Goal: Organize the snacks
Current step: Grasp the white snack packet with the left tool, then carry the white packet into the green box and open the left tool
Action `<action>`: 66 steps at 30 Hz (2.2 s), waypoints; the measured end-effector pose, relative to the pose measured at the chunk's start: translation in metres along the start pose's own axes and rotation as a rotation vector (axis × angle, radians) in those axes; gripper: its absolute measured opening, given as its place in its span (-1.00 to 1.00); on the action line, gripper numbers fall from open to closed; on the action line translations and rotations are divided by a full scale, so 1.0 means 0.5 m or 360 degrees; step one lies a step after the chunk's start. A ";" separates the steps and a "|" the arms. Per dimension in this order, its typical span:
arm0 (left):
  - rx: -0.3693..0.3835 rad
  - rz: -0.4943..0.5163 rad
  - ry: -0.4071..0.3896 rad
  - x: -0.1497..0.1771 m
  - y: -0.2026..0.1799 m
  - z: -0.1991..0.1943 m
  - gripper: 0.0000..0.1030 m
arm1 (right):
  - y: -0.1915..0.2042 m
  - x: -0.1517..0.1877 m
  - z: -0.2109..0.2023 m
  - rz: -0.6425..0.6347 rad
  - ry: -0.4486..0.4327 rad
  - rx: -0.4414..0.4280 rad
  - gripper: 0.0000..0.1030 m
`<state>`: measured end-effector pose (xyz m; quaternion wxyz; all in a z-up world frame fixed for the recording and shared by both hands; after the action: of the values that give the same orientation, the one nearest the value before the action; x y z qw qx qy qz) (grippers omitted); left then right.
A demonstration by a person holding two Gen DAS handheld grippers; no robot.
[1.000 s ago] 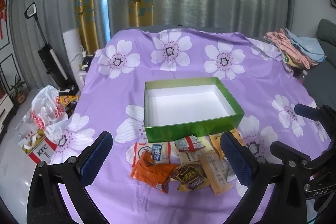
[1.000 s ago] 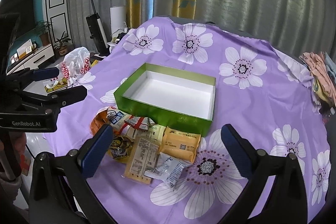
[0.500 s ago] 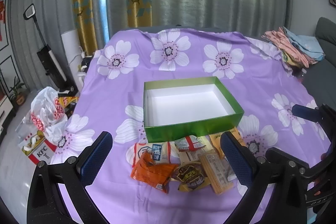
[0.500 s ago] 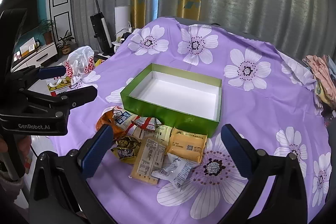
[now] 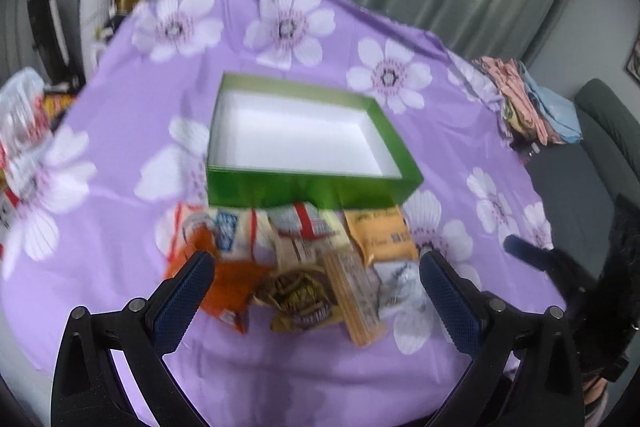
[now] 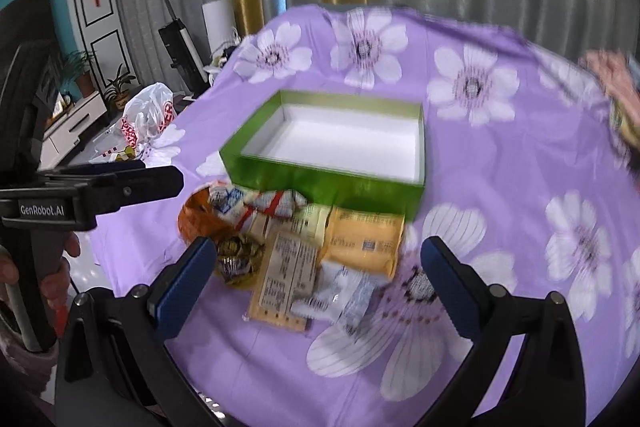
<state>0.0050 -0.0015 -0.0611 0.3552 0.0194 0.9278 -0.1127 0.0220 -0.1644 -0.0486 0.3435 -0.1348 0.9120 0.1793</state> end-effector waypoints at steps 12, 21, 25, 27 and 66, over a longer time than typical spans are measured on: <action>0.0227 0.0219 0.0081 0.052 -0.096 0.085 0.98 | -0.109 0.104 0.072 0.0276 0.0205 -0.0068 0.75; 0.0311 0.0370 0.0243 0.044 -0.179 0.180 0.81 | -0.134 0.127 0.116 0.0366 0.0237 -0.0174 0.58; 0.0328 0.0377 0.0338 0.047 -0.195 0.228 0.54 | -0.139 0.137 0.139 0.0404 0.0265 -0.0233 0.36; 0.0331 0.0380 0.0360 0.049 -0.198 0.240 0.39 | -0.139 0.139 0.145 0.0410 0.0265 -0.0257 0.27; 0.0288 0.0249 -0.0039 -0.180 -0.062 0.172 -0.13 | -0.014 -0.103 0.154 0.0063 -0.0054 -0.0438 -0.42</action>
<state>0.1252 -0.0470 -0.0574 0.3710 0.1224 0.9050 -0.1682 0.1066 -0.1323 -0.0693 0.3336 -0.1594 0.8753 0.3117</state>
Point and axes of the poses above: each gripper's, at about its wrist camera, not at the fingertips, and z roughly the way its jaws point, y to its left, x to its underside, the point moved 5 cm from there along z, roughly the way its jaws point, and after that the axes turned 14 degrees about z, right-handed, at the moved point
